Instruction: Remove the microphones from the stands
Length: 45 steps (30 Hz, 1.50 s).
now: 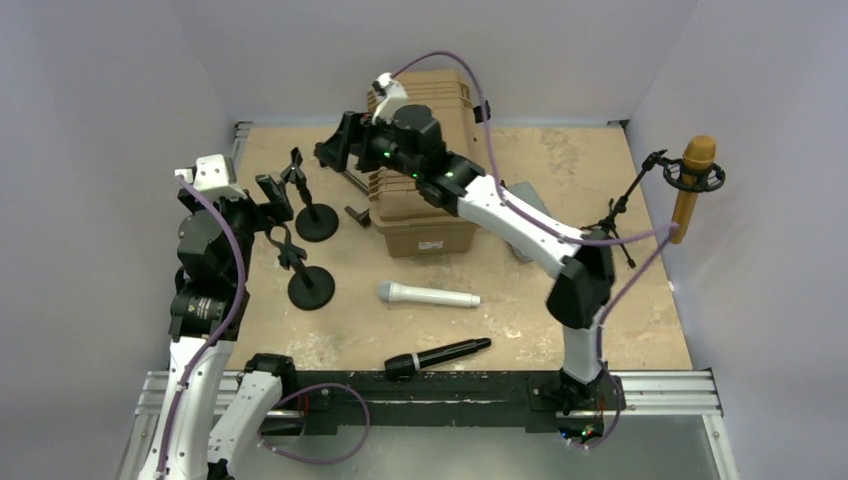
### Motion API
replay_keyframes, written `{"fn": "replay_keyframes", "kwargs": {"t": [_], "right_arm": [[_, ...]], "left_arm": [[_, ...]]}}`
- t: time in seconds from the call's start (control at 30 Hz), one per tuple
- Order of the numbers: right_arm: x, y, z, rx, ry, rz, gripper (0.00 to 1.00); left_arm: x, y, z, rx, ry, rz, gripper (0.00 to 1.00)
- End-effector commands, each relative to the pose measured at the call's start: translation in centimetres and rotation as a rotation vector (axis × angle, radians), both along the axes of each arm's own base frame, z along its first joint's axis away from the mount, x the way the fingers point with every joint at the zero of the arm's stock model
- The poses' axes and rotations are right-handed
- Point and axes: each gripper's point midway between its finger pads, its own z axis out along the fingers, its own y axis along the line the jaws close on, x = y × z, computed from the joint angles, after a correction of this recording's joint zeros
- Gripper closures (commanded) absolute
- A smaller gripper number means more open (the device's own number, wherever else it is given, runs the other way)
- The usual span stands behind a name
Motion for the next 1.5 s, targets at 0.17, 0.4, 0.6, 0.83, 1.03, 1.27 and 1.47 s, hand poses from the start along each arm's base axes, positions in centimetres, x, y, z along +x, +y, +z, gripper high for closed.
{"fn": "replay_keyframes", "kwargs": {"t": [0.17, 0.4, 0.6, 0.83, 1.03, 1.27, 1.47], "right_arm": [[-1.7, -20.2, 3.1, -0.342, -0.250, -0.570, 0.19], [-5.5, -38.3, 3.0, -0.548, -0.330, -1.135, 0.14], [-5.8, -47.3, -1.2, -0.642, -0.233, -1.436, 0.19], [-2.0, -52.6, -6.3, -0.679, -0.070, -1.596, 0.22], [0.8, -56.3, -8.8, -0.793, 0.003, -1.716, 0.24], [1.3, -60.1, -9.6, -0.804, 0.036, -1.815, 0.23], [2.4, -63.1, -9.4, -0.791, 0.005, -1.841, 0.23]], "left_arm": [[-0.5, -1.4, 2.5, -0.018, -0.071, -0.062, 0.03], [-0.5, -2.3, 2.6, -0.025, -0.071, -0.095, 0.03], [-0.5, -2.5, 2.6, -0.027, -0.070, -0.105, 0.03], [-0.6, -2.7, 2.7, -0.025, -0.074, -0.112, 0.03], [-0.7, -3.0, 2.7, -0.022, -0.074, -0.120, 0.03], [-0.9, -3.1, 2.9, -0.020, -0.080, -0.125, 0.03], [-0.9, -3.5, 2.9, -0.021, -0.073, -0.140, 0.03]]}}
